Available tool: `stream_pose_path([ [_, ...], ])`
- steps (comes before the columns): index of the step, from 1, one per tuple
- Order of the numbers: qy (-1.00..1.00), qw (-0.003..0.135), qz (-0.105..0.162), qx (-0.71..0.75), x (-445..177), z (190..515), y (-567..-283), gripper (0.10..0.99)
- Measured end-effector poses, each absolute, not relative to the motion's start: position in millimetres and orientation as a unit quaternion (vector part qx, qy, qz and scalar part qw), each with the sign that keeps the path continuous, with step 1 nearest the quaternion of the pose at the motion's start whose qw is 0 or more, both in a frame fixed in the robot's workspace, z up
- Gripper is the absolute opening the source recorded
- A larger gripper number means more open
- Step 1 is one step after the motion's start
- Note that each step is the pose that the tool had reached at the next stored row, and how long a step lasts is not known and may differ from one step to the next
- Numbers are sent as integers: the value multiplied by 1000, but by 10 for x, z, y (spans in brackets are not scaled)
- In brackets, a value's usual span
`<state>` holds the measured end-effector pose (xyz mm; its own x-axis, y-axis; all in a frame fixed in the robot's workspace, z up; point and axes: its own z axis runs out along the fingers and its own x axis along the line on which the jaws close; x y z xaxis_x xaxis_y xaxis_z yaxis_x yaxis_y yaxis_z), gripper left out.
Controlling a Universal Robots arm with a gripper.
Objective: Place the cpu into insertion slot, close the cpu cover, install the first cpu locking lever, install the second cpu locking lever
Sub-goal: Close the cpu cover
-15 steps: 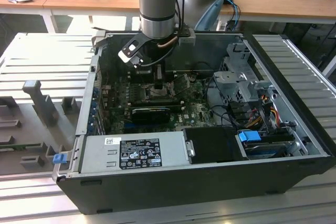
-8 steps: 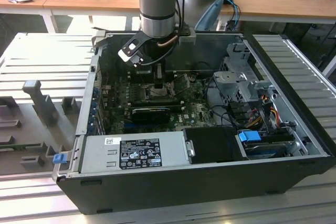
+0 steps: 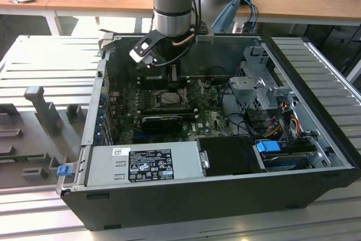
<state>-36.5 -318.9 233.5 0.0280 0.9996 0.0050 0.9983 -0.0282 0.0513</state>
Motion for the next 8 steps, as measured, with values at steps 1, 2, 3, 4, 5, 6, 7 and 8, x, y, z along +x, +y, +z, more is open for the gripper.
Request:
stream_pose_path([
  [1, 697, 17, 19, 717, -365, 2336, -3190, 106],
  [2, 697, 17, 19, 717, -343, 2336, -3190, 106],
  [3, 697, 16, 18, 717, -272, 2336, -3190, 106],
  [4, 697, 16, 18, 717, -252, 2336, -3191, 106],
  [5, 697, 16, 18, 717, -251, 2356, -3189, 106],
  [6, 697, 16, 18, 717, -251, 2377, -3189, 106],
  [7, 697, 16, 18, 717, -251, 2395, -3189, 106],
  [8, 697, 16, 18, 717, -251, 2423, -3188, 106],
])
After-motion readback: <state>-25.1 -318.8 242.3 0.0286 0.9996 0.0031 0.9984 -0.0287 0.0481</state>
